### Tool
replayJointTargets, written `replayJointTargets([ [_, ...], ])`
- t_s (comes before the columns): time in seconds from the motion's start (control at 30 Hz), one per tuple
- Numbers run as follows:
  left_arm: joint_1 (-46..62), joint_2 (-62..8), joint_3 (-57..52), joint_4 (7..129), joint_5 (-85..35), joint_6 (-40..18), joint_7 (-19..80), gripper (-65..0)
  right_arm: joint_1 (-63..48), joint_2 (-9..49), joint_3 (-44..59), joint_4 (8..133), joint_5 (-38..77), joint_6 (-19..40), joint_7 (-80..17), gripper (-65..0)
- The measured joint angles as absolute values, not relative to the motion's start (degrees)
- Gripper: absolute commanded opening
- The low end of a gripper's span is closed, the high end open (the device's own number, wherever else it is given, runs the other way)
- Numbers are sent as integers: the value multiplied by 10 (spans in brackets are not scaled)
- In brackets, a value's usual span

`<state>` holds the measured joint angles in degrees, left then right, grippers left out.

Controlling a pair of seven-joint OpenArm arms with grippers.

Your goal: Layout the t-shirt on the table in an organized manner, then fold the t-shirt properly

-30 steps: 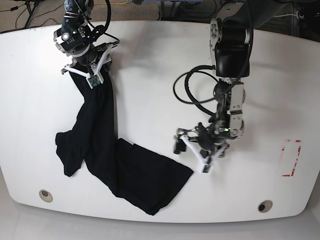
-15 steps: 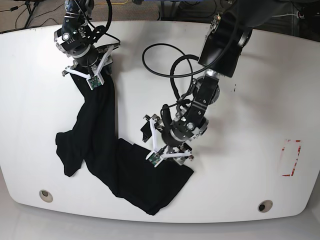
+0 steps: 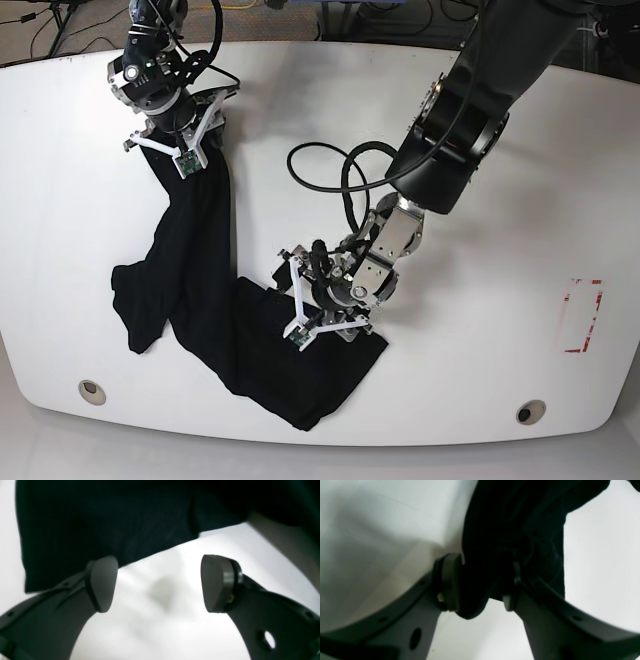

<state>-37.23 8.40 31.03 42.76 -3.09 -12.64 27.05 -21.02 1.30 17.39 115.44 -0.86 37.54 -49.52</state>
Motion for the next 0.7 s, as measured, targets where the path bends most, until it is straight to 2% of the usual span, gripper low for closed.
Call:
replayJointTargets([
  [0.1, -403, 86, 326, 368, -84, -79, 237, -36, -210, 13, 174, 1154, -9, 375, -495, -403],
  [0.27, -441, 85, 352, 297, -156, -28, 191, -26, -210, 13, 174, 1154, -8, 376, -495, -403],
  [0.7, -445, 84, 384, 205, -198, -19, 156, -31, -211, 13, 174, 1154, -9, 377, -495, -403],
])
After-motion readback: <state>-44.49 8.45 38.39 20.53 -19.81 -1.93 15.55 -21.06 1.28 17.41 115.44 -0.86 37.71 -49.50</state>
